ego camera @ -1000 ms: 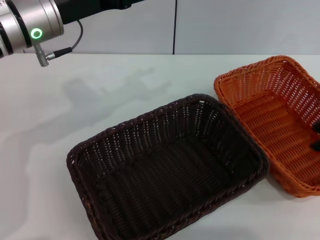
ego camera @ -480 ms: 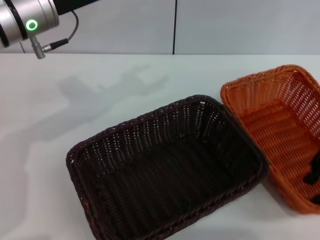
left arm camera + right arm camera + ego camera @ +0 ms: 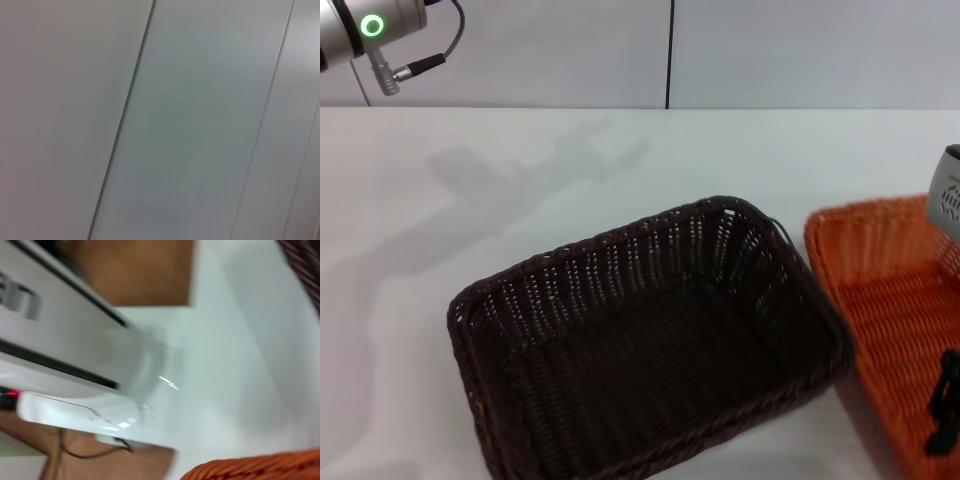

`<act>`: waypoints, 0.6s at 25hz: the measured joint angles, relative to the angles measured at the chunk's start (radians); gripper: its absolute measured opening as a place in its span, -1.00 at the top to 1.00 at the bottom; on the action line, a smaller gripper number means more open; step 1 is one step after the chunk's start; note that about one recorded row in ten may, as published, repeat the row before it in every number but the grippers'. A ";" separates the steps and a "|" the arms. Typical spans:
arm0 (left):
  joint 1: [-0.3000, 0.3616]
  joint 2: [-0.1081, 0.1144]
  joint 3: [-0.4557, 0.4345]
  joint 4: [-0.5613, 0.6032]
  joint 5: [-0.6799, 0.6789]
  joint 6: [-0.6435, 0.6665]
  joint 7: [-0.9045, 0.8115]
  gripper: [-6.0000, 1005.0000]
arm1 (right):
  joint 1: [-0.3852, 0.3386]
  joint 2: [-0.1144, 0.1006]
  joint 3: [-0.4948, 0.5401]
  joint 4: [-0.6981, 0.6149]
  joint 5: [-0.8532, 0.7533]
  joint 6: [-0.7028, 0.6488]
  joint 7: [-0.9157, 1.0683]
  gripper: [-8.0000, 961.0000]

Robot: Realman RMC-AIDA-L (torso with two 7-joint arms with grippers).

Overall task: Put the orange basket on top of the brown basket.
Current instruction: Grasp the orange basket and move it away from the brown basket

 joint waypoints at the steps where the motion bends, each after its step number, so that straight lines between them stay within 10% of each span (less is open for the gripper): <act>1: 0.000 -0.001 -0.002 0.000 0.001 0.000 0.000 -0.72 | 0.006 0.002 -0.005 0.003 0.020 -0.019 -0.010 -0.04; 9: 0.015 -0.011 -0.038 -0.001 -0.005 -0.005 -0.003 -0.72 | 0.041 -0.001 -0.018 0.048 0.075 -0.035 -0.055 -0.05; 15: 0.024 -0.017 -0.043 0.003 -0.006 -0.011 -0.004 -0.72 | 0.034 -0.033 0.224 -0.087 0.092 0.005 -0.079 -0.05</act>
